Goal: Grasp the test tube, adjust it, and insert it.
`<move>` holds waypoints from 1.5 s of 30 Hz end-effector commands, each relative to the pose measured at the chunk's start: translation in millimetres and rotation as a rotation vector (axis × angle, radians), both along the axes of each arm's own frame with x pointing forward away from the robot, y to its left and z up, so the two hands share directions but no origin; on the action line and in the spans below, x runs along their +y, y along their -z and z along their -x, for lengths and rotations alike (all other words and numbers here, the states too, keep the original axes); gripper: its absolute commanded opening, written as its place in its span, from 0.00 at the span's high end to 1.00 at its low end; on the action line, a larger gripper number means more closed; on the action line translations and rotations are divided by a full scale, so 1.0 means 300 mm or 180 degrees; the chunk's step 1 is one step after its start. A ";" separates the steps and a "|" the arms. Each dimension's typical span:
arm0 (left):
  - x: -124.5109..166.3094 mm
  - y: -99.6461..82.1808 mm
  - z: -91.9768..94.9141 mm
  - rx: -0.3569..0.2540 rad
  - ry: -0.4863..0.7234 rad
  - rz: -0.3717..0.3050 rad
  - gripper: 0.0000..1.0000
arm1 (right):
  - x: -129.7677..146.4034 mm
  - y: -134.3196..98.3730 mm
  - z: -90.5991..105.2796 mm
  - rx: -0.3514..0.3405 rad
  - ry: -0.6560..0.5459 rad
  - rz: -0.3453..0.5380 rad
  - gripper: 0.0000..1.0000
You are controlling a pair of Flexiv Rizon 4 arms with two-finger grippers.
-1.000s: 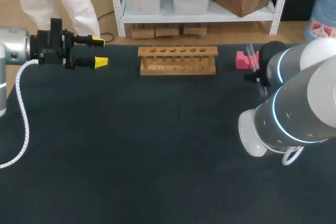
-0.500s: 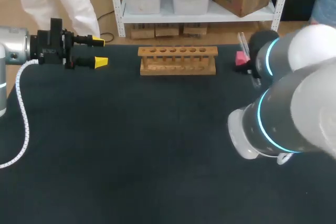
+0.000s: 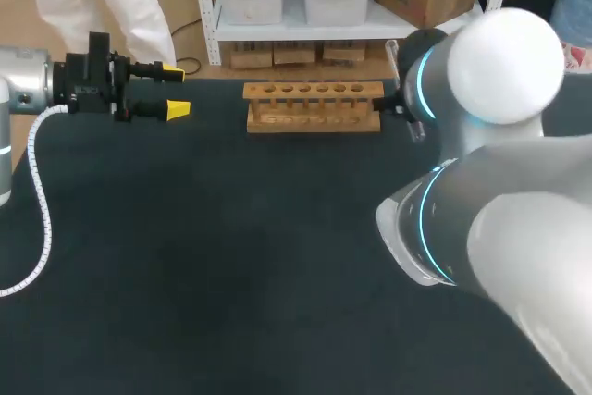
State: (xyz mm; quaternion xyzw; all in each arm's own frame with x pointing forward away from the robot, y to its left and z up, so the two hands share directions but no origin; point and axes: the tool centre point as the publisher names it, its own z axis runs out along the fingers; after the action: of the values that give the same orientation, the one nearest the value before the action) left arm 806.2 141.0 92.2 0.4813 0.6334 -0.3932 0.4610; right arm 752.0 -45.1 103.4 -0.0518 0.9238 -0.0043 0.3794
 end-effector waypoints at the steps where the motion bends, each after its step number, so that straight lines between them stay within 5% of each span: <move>1: 0.001 0.003 -0.001 -0.0007 0.0000 0.0006 0.00 | 0.062 0.002 -0.020 0.0069 0.0010 -0.0077 1.00; 12: 0.001 0.003 -0.001 -0.0007 0.0000 0.0006 0.00 | 0.211 0.060 -0.064 0.0181 -0.0296 -0.0208 1.00; 45: 0.001 0.003 -0.001 -0.0007 0.0000 0.0006 0.00 | 0.252 0.161 -0.139 0.0401 -0.0197 -0.0165 1.00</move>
State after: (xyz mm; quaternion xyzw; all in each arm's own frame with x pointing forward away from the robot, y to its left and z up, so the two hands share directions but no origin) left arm 806.2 141.0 92.2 0.4813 0.6334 -0.3932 0.4610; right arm 788.9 30.0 56.1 -0.0694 0.9415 0.0322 0.3283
